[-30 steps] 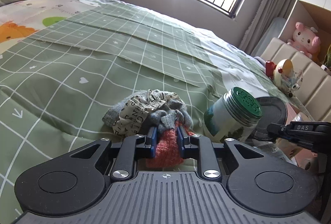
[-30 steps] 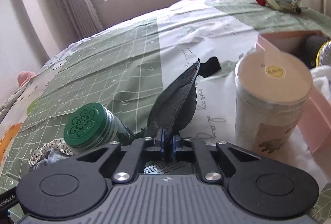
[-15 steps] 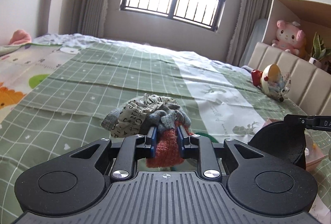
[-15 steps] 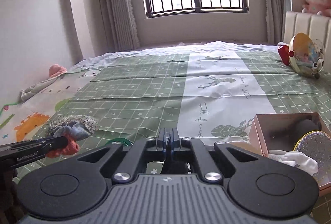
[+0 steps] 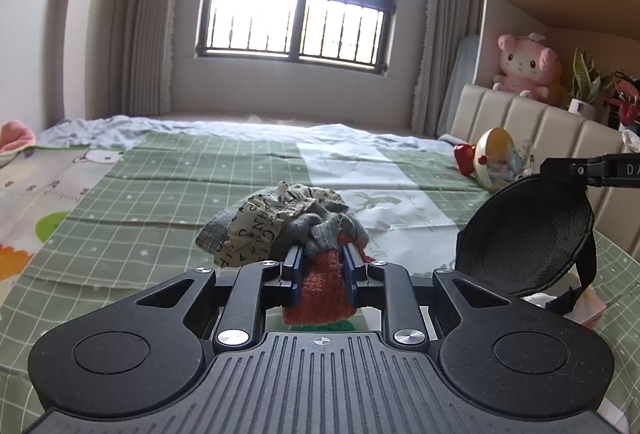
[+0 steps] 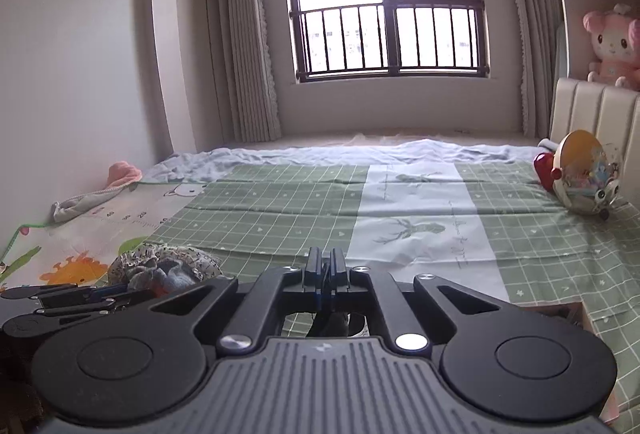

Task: Organize soft objects
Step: 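Carry the socks and eye mask into the pink box with both tools and release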

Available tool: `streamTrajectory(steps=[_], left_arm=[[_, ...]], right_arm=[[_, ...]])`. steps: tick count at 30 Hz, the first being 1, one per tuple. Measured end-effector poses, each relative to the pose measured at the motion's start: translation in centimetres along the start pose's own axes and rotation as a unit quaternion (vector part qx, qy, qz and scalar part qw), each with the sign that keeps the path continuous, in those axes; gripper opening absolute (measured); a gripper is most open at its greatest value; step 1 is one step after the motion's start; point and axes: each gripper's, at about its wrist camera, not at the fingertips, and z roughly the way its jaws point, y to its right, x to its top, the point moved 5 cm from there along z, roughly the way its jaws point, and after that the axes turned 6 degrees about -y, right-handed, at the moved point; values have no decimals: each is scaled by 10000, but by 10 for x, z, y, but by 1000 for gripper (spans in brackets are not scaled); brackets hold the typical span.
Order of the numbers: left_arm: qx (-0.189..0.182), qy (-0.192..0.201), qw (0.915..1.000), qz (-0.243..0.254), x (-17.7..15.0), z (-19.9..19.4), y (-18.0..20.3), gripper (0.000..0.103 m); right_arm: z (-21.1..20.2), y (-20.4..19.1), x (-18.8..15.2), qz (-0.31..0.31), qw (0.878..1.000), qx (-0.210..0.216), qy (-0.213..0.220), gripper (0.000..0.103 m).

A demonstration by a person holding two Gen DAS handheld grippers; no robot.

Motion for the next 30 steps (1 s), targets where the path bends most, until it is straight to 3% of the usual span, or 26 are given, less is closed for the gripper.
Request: streamTrajectory(steps=[11, 21, 27, 30], left_arm=[[-696, -65, 9966, 432, 18, 17, 95, 24], [-1574, -465, 9852, 504, 15, 55, 185, 24], [-1842, -722, 9790, 487, 8, 82, 213, 24], [-2179, -928, 9708, 380, 4, 101, 227, 24]], right_arm=[[-59, 72, 19, 137, 9977, -429, 509, 4], [-89, 151, 26, 283, 9928, -898, 746, 0], [-75, 193, 26, 347, 9929, -1037, 460, 0], [-71, 208, 12, 403, 9932, -1044, 308, 0]])
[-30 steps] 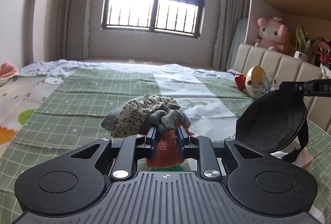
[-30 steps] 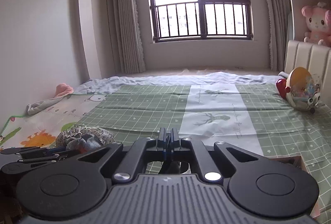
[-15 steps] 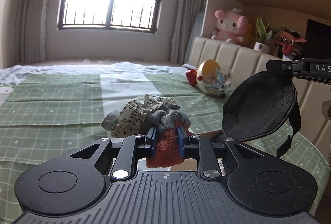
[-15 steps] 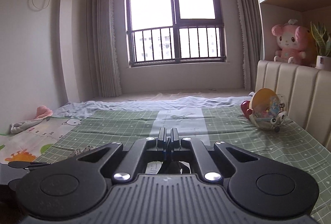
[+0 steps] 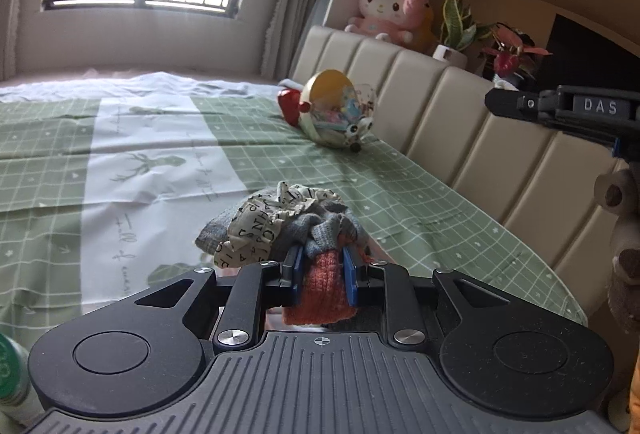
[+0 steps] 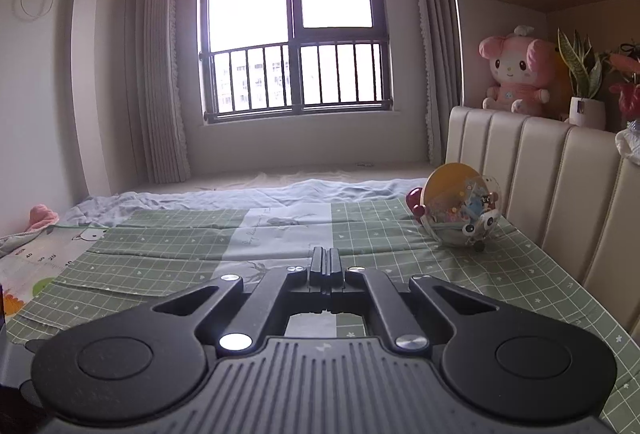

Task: Organize soft objects
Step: 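Carry the socks and eye mask into the pink box with both tools and release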

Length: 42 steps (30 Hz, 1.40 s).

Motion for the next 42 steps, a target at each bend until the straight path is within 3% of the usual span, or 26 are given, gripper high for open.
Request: streamTrajectory(steps=[3, 5, 6, 8, 9, 11, 12, 16, 20, 23, 26, 31, 36, 42], left_arm=[[-652, -114, 9972, -352, 6, 29, 2, 25], [-1180, -273, 9895, -794, 9, 57, -2, 32], [-1127, -501, 9890, -823, 6, 73, -4, 38], [-348, -1197, 9914, -393, -10, 109, -2, 39], [6, -1349, 9909, -52, -17, 120, 0, 39], [450, -1321, 9890, 484, -29, 128, 5, 39], [510, -1206, 9900, 529, -31, 126, 5, 39], [178, -658, 9977, -14, -20, 98, -2, 39], [122, -434, 9990, 66, -16, 74, 5, 39], [130, -519, 9985, 150, -28, 68, 12, 39], [158, -659, 9975, 210, -43, 70, 15, 39], [195, -710, 9966, 366, -58, 73, 20, 39], [171, -820, 9955, 433, -61, 72, 27, 39], [-147, -1129, 9908, 739, -70, 79, 56, 39]], right_arm=[[6, 12, -16, -22, 9998, -41, -179, 0], [7, 17, -26, -103, 9995, -56, -280, 1], [7, 19, -32, -126, 9993, -9, -351, 1], [8, 24, -44, -92, 9985, 149, -519, 5], [10, 27, -53, -68, 9975, 217, -666, 9], [16, 30, -77, -113, 9948, 270, -973, 29], [21, 32, -90, -195, 9935, 204, -1099, 32], [44, 44, -137, -269, 9863, -82, -1625, 33], [64, 57, -160, 150, 9817, 10, -1900, 33], [75, 51, -168, 199, 9788, 35, -2036, 28], [81, 37, -168, -35, 9777, -82, -2098, 6], [97, 20, -163, 140, 9717, 299, -2340, 5], [115, 18, -151, 437, 9714, 435, -2291, 5], [86, 40, -141, 497, 9793, 342, -1934, 8]])
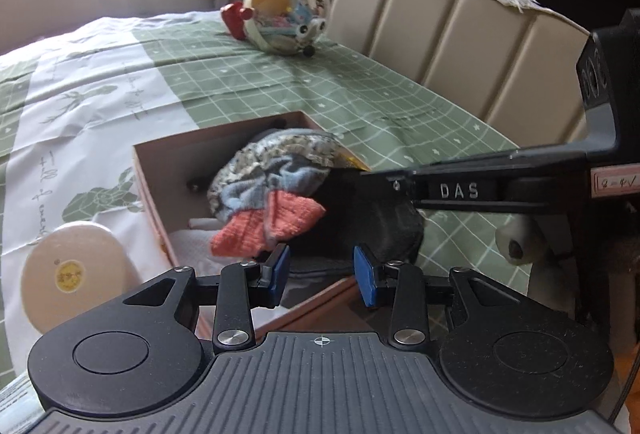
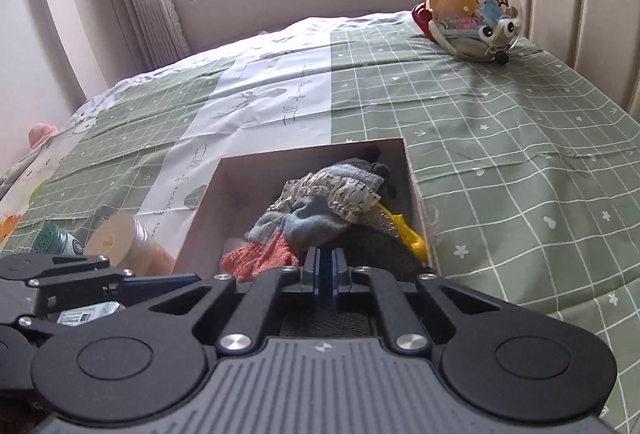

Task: Organize soft objects
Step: 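Carry the socks and eye mask into the pink box with both tools and release, then withdraw both tools from the pink box toward the items on the sheet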

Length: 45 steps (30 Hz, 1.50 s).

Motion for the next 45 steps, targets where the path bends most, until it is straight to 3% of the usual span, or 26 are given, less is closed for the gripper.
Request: streamTrajectory(steps=[3, 8, 11, 15, 18, 21, 23, 26, 31, 33, 37, 42, 45], left_arm=[[-126, -127, 9993, 337, -4, 13, 24, 39], [253, -104, 9964, 799, -3, 30, 44, 39], [306, -173, 9974, 631, 2, 37, 36, 44], [80, -287, 9994, 183, 4, 43, 18, 59], [-307, -340, 9982, -395, 6, 45, 2, 60], [-398, -309, 9953, -823, 8, 44, -11, 56], [-221, -295, 9953, -892, 8, 43, -19, 54], [395, -356, 9967, -612, 6, 44, -24, 53], [888, -357, 9943, -460, 8, 50, -34, 50], [1088, -287, 9929, -392, 10, 48, -36, 43], [605, 324, 9941, -836, 18, 18, -42, 43], [490, 989, 9890, -985, 16, -44, -51, 43], [575, 1178, 9849, -1131, -1, -82, -64, 43]], right_arm=[[-14, 17, -3, 71, 9995, -256, 154, 12], [-22, 37, -8, 259, 9988, -389, 143, 13], [-22, 42, -12, 337, 9986, -383, 118, 13], [-22, 43, -18, 377, 9987, -321, 75, 13], [-20, 40, -19, 369, 9990, -254, 27, 13], [-17, 35, -22, 349, 9992, -190, -18, 13], [-18, 31, -23, 338, 9993, -164, -28, 13], [-19, 29, -22, 328, 9993, -157, -29, 13], [-28, 29, -19, 337, 9993, -189, 24, 13], [-32, 31, -19, 349, 9991, -225, 38, 13], [-38, 35, -20, 431, 9988, -231, 62, 14], [-28, 30, -26, 533, 9985, -135, -58, 15], [-13, 24, -28, 657, 9976, -79, -190, 15]])
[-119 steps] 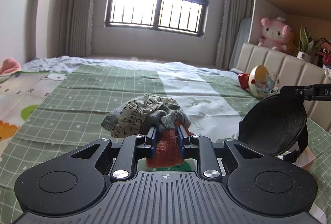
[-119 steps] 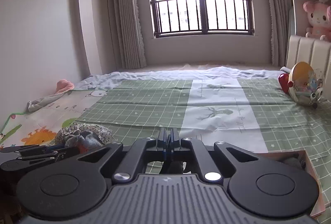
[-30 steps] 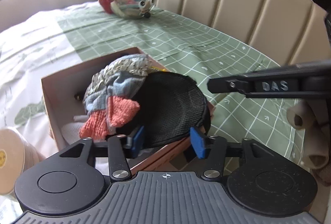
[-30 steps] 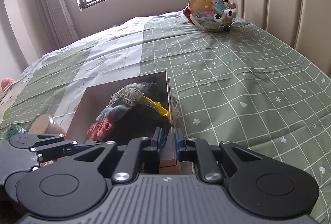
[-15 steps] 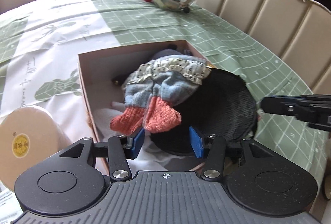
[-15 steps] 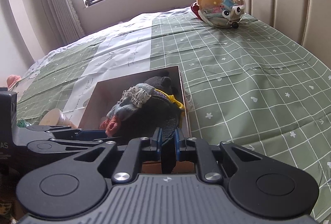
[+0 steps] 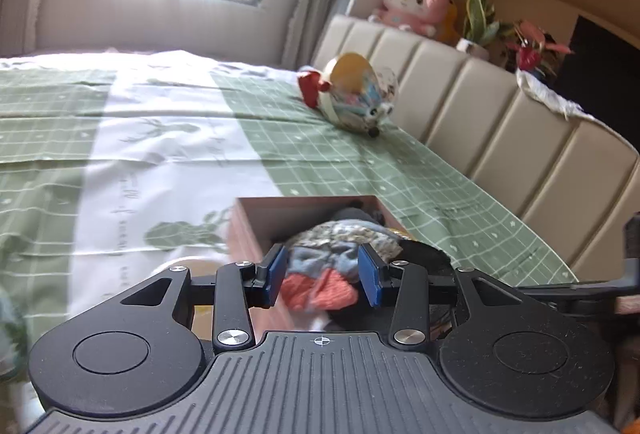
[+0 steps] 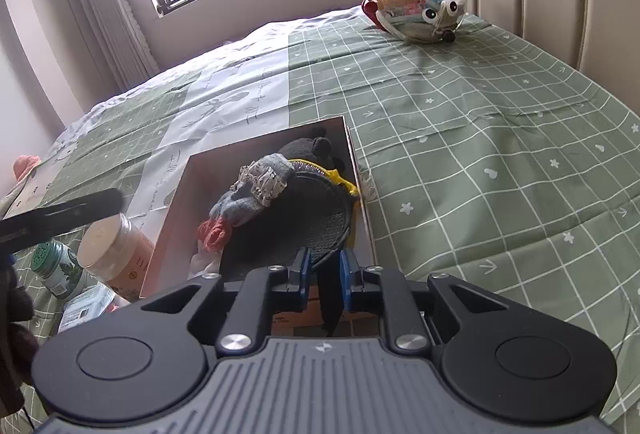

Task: Organize soft objects
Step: 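Withdraw both tools from the pink box toward the items on the sheet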

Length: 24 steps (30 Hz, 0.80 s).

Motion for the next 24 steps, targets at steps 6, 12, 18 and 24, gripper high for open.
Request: streamTrajectory(steps=[6, 12, 18, 24], left_arm=[[216, 78, 9994, -262, -35, -59, -41, 43], [705, -122, 9970, -287, -80, -87, -82, 43], [1043, -195, 9908, -842, -111, -104, -137, 43], [1066, -213, 9874, -1151, -127, -102, -162, 43]], right_arm=[[35, -25, 12, 48, 9998, -63, -209, 14], [76, -43, 23, -147, 9977, -260, -609, 13], [50, -40, 26, -200, 9990, -66, -383, 14], [-4, -69, 4, -1040, 9932, -374, 371, 38]])
